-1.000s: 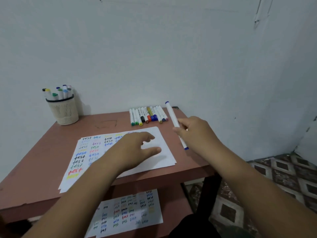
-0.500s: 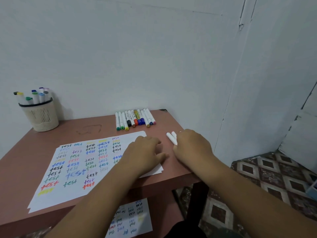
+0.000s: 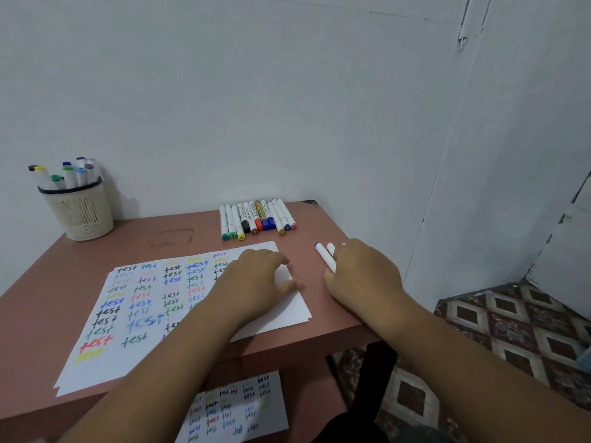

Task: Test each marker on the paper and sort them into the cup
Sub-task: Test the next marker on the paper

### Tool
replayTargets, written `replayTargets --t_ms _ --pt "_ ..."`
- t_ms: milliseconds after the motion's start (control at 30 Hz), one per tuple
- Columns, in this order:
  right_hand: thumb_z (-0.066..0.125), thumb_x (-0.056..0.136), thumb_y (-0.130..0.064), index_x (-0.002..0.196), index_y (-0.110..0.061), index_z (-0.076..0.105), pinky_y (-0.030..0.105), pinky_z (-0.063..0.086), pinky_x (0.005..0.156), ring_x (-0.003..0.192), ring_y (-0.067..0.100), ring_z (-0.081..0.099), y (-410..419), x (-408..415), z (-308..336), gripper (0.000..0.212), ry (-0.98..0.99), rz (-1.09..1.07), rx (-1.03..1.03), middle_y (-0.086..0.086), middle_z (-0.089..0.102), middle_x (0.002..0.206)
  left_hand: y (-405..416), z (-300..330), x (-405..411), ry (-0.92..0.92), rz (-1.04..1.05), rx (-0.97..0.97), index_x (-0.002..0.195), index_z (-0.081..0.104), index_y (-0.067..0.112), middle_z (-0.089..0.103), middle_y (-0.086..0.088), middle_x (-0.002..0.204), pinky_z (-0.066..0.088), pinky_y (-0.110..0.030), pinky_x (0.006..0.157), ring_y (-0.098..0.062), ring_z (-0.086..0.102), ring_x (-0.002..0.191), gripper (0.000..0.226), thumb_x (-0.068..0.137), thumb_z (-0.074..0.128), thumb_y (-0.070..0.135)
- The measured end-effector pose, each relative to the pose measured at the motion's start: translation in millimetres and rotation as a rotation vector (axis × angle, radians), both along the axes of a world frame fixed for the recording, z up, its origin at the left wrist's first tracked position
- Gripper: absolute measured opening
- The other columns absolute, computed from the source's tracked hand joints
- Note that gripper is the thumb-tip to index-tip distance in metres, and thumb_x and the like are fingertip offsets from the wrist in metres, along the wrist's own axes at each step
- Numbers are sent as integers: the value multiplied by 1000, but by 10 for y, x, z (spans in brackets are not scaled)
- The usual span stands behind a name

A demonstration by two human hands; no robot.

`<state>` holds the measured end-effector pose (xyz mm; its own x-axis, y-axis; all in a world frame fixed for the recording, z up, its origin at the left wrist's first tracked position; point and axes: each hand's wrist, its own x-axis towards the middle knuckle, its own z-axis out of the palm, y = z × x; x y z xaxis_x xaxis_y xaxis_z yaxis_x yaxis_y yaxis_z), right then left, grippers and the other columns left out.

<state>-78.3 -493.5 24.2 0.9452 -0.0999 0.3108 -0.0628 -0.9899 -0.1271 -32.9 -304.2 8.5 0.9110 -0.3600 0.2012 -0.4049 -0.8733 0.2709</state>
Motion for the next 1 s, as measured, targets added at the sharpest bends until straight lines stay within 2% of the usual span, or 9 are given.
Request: replayTargets --t_ms 67,133,233,367,467,567,700,833,1000 --pt "50 102 -33 122 -23 69 30 41 63 81 20 53 39 23 46 29 -7 12 25 -8 49 92 133 8 6 11 12 -24 137 53 38 51 15 144 38 -39 112 -12 41 135 61 86 55 71" --pt "51 102 -32 100 -20 69 29 38 60 78 19 52 108 91 116 22 -14 40 30 -7 54 91 298 19 23 39 43 -34 137 52 39 50 15 145 40 -38 110 -10 43 134 59 86 56 69" --pt "52 99 -24 75 -17 53 28 35 55 72 18 54 302 282 242 25 6 140 45 -4 54 80 586 77 30 43 117 -16 136 51 41 50 15 145 44 -35 104 -10 49 128 59 85 57 69" --pt "57 95 -23 83 -10 70 33 51 62 76 23 64 682 667 351 22 30 245 197 3 67 81 1009 167 60 65 197 -15 137 49 42 50 12 144 46 -36 97 -11 52 122 58 86 58 68" --pt "60 88 -19 66 -11 57 29 33 50 60 21 51 1009 1009 455 24 94 254 331 1 54 65 1313 189 133 37 179 -93 135 51 38 51 12 143 42 -35 105 -9 47 126 55 87 61 62" --pt "59 90 -18 66 -15 45 28 27 49 55 19 43 1328 1413 523 28 121 226 380 1 47 63 1575 229 219 -49 143 -102 138 52 32 52 15 140 36 -27 106 -8 44 129 52 90 65 50" --pt "61 90 -18 66 -15 43 26 29 49 58 18 46 1602 1893 448 30 150 181 314 0 48 67 1786 245 396 -86 143 -109 137 52 31 57 13 134 41 -31 104 -8 48 124 54 89 66 50" --pt "66 85 -20 74 -16 55 25 34 52 67 20 55 1780 2152 317 16 170 172 140 1 57 79 1903 171 579 -89 150 -107 138 50 37 55 18 133 42 -29 102 -2 46 122 54 89 63 55" --pt "62 83 -9 76 -19 55 27 41 56 78 24 62 1946 2276 193 14 146 191 28 2 62 85 1984 78 731 -94 152 -94 137 51 38 57 20 131 38 -24 92 0 45 119 52 89 62 56"
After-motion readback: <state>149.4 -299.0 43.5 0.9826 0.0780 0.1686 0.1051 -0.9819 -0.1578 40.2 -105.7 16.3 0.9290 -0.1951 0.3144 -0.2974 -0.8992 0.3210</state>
